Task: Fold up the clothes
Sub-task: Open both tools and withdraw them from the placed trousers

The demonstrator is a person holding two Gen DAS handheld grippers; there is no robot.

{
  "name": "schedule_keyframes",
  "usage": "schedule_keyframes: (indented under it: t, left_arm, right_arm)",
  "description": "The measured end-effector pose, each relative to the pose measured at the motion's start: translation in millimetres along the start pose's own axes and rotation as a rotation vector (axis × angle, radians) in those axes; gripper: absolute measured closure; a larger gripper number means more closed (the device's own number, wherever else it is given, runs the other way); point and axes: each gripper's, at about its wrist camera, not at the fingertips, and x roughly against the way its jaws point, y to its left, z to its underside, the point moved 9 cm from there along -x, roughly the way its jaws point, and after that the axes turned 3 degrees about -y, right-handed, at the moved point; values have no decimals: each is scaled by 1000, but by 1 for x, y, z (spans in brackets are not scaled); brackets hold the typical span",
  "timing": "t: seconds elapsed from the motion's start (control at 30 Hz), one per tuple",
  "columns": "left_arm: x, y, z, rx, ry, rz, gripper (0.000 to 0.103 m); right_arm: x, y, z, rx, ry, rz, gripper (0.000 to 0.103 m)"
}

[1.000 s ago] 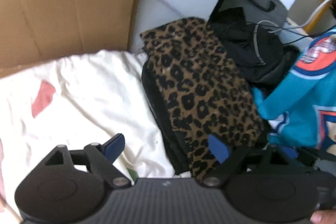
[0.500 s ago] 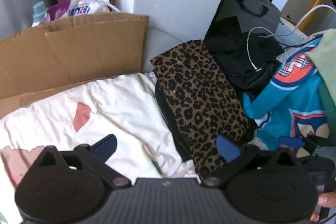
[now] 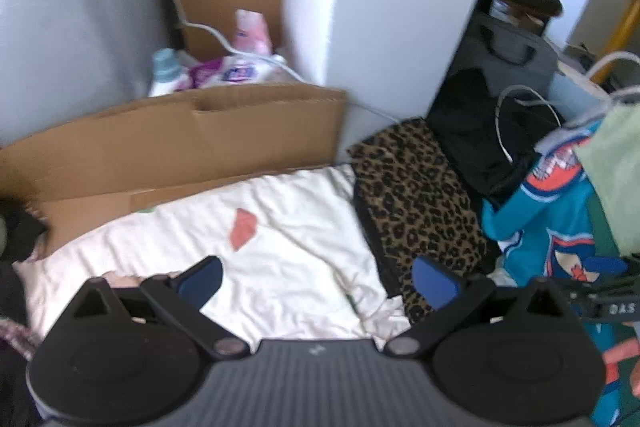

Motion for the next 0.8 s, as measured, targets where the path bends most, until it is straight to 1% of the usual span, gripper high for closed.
schedule_keyframes:
  t: [0.13,0.27,0.4,0.5,0.57,0.7,0.8]
  left_arm:
    - [38,22,-10,31,-11,-38,1]
    - [73,37,-11,45,-3,-44,1]
    - [109,52,-10,19,-24,-84,0]
    - [134,64,-6,16,-25,-82,0]
    - [151,72,-3,15,-26,-80,0]
    - [180,89,4,10,-45,-103,0]
    - [202,102,10,5,-60,-119,0]
  right_arm:
    - [31,5,-8,-14,18,1,1]
    - [65,20,-13,-85,52,-59,1]
    - [92,41,-16,-55,56,-47,1]
    - [112,62,-17,-28,71,-51,1]
    - [127,80,-18,10,76,-75,1]
    - [161,120,-22,97,53,-87,1]
    - [184,148,-31,122,29,-103,1]
